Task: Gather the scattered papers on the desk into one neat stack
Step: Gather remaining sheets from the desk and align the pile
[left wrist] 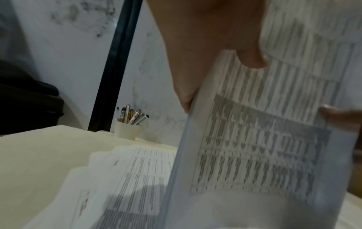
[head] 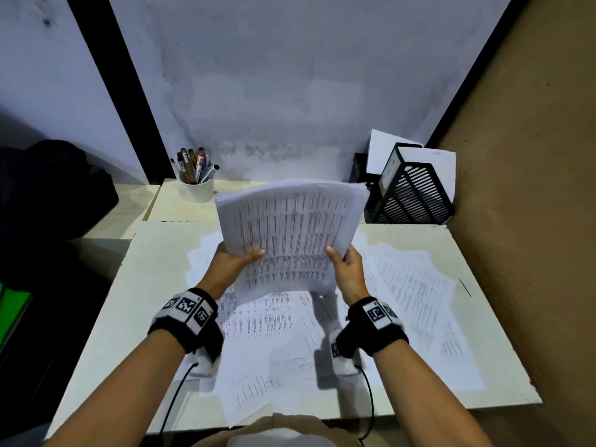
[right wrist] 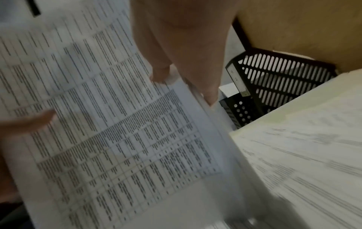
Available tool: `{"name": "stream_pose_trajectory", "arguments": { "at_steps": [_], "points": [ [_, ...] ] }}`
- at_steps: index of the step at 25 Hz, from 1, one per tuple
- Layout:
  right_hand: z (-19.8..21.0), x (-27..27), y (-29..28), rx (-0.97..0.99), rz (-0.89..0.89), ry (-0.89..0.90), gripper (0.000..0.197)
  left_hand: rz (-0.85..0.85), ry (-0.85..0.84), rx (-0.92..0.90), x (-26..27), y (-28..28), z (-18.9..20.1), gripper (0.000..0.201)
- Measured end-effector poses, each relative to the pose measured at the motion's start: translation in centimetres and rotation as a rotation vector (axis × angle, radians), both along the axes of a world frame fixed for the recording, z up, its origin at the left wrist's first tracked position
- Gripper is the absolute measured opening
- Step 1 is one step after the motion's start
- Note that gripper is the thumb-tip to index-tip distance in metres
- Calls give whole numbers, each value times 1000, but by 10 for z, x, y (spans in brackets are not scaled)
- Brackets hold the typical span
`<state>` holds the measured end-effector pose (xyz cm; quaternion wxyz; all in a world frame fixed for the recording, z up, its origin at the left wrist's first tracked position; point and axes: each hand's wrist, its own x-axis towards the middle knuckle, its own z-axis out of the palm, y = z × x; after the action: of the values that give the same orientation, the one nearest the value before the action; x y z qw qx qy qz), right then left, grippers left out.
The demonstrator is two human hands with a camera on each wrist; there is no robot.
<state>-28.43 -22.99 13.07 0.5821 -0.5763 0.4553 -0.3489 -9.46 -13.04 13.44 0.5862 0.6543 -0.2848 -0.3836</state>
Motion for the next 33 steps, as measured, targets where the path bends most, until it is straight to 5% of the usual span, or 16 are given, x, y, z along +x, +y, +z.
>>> {"name": "stream_pose_trajectory", "arguments": {
  "at_steps": [5,8,14,18,29,33],
  "points": [
    [50,3,-27,-73,-9,-91,14,-114,11,21,9,-4,-2,30],
    [51,-6,-43,-40,-81,-74,27,-224,-120,82,1,-1,-12,42],
    [-66,-153,-79,252,-143,861,53,-4,-161,316,-15,11,-58,27],
    [-98,-233,-67,377,-333,1144,76,130,-167,426,-12,25,-78,28],
    [-100,-157,-47,365,-334,889,98,209,-177,478,-24,33,-99,30],
    [-102,-135,-34,403,-270,770,72,215,-170,465,-32,35,-102,31]
  ]
}}
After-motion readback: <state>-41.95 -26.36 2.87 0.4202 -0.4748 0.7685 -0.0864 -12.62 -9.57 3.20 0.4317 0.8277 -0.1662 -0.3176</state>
